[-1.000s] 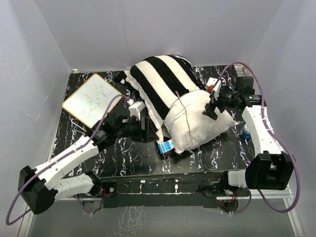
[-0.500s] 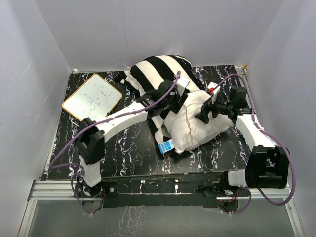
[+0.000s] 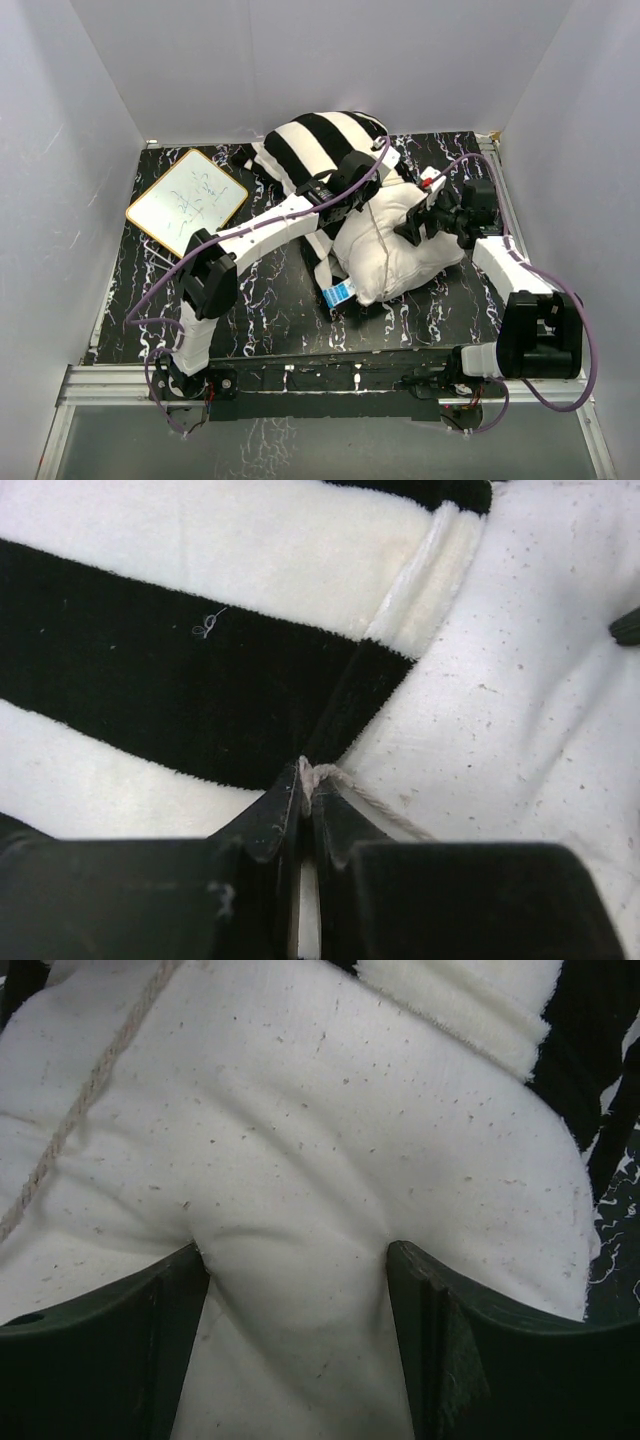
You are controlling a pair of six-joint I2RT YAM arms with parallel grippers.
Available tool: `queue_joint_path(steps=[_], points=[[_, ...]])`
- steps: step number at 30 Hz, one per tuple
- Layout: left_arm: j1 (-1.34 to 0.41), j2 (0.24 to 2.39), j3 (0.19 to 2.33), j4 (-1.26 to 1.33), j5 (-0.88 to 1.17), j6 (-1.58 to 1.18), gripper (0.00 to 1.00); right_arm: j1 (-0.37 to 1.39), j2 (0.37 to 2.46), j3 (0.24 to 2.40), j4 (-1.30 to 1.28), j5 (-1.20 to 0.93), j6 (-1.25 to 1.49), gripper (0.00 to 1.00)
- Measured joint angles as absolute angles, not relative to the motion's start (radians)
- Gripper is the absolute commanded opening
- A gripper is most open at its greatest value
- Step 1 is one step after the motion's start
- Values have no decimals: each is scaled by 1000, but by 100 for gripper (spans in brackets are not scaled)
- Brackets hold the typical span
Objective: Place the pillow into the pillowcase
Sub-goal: Stuff the pillow into the pillowcase.
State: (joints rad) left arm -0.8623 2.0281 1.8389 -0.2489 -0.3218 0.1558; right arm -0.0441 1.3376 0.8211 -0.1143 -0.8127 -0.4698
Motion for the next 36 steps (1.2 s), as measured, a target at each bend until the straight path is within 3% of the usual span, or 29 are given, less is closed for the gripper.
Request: queue_joint_path(steps=[1,4,6,14,20,22,27,29,33,36], points=[[-862,2028,1839,-251,-322,154,0,-37,1346,821,-102,-801,-465,57],[-861,2028,1854,-276,-250,154,0,-18,1396,830,-71,-781,-450,21],[-857,2027,1865,-293,-168,146,0,-12,1449,860,-64,-788,-424,11],[-815,1977,1868,-251,257,-9,0,-7,1530,958,119,-844,-50,8],[-790,1854,1617,26,424,-246,0,35,1531,951,347,-840,214,9],[-783,1812,1493,121,448,-311,0,52,1535,902,395,-846,230,13],[-756,1767,1194,357,524,-473,0,46,1584,846,316,-950,100,56],[-738,1767,1110,423,543,-519,0,19,1579,889,134,-1018,-62,69],[-722,1767,1052,503,571,-564,0,-57,1523,1029,-313,-1118,-448,83],[-723,1767,1052,521,591,-566,0,-152,1460,1147,-588,-1147,-660,99]])
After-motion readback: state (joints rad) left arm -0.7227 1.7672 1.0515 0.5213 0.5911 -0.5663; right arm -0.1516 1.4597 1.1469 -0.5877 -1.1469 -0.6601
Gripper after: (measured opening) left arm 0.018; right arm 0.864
